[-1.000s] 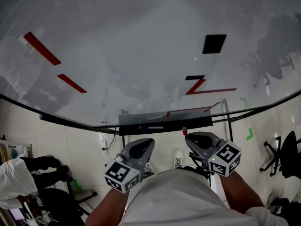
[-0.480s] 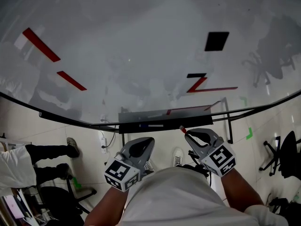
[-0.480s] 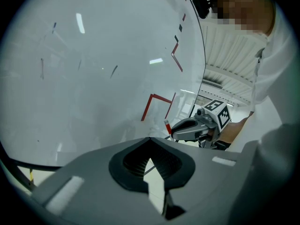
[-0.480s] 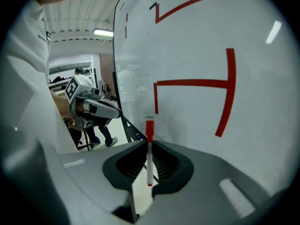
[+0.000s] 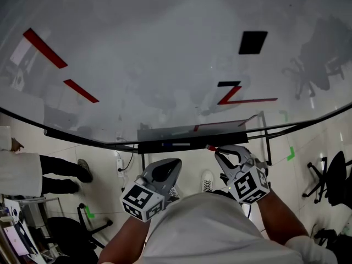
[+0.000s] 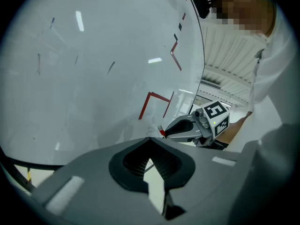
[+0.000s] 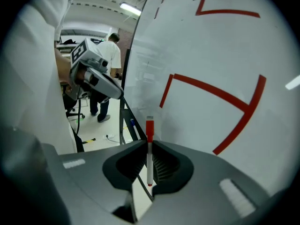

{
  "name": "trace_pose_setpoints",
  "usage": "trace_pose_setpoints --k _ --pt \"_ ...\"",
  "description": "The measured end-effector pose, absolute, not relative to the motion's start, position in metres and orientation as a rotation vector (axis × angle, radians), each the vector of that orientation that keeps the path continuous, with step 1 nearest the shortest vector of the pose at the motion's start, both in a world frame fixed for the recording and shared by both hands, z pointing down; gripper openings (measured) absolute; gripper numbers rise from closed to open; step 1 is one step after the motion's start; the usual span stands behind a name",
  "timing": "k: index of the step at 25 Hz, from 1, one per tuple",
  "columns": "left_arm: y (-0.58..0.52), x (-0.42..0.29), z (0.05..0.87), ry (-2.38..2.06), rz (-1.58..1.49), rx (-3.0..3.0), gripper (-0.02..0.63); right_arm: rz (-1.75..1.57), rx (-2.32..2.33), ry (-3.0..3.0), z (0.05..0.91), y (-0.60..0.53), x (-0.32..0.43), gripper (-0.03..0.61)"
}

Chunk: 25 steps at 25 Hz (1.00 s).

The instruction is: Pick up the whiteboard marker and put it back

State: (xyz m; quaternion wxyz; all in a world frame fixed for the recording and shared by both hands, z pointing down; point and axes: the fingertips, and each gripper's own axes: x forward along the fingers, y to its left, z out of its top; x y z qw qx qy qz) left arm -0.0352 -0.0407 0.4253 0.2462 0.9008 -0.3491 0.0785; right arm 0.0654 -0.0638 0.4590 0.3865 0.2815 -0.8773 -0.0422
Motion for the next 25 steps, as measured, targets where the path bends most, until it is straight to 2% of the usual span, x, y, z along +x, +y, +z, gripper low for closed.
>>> trace_pose_setpoints --k 25 --pt "-0.038 -0.037 0.429 -0.949 0.216 2.447 0.017 -0.533 0.450 -1.870 0.523 -0.078 0.073 0.038"
